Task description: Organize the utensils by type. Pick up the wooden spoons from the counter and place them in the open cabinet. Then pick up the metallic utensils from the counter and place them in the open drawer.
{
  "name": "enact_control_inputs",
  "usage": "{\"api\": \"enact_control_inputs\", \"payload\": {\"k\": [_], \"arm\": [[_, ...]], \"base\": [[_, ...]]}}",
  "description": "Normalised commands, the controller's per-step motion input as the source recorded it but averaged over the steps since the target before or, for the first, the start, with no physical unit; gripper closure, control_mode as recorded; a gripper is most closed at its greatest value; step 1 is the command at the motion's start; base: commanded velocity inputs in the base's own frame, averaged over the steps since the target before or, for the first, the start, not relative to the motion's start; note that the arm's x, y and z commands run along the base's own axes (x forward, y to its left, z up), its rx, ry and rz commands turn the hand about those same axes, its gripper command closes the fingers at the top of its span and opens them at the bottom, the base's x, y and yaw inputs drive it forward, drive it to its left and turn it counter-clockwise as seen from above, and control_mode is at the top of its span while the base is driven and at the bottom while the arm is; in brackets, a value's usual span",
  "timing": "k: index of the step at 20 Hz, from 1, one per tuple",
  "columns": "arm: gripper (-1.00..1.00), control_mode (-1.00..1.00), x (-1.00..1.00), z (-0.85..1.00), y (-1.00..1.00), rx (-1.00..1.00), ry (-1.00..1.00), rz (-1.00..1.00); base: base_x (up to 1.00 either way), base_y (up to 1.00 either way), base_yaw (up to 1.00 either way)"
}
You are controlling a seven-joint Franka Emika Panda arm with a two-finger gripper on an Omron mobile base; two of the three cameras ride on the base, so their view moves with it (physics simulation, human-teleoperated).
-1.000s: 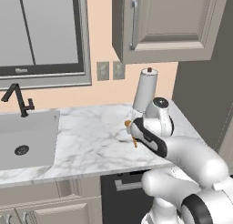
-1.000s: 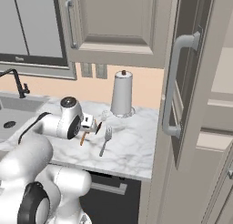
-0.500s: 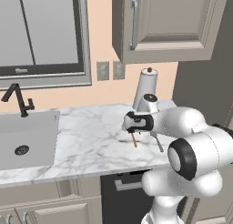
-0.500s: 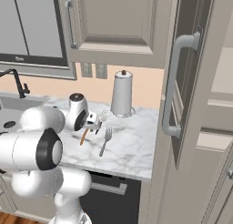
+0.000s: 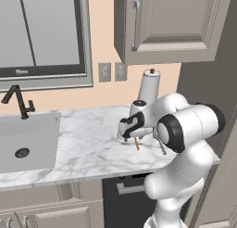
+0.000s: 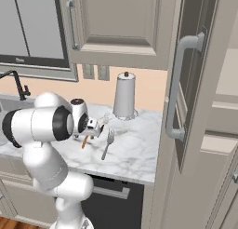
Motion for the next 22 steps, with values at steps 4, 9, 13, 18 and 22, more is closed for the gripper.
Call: {"api": "enact_control_inputs", "payload": {"k": [4, 9, 13, 18, 22], "arm": [[-1.00, -1.00, 0.17, -0.31, 0.01, -0.06, 0.00, 0.00], [1.00, -1.00, 0.10, -0.28, 0.03, -0.02, 0.00, 0.00], [1.00, -1.00, 0.11, -0.28, 0.02, 0.00, 0.00, 0.00], [1.00, -1.00, 0.02, -0.26, 0.00, 0.00, -0.04, 0.00], [1.00, -1.00, -0.13, -0.03, 0.00, 0.00, -0.20, 0.00]], "base": [[0.00, 0.00, 0.00], [0.00, 0.00, 0.00], [0.00, 0.00, 0.00], [0.00, 0.00, 0.00], [0.00, 0.00, 0.00]]}}
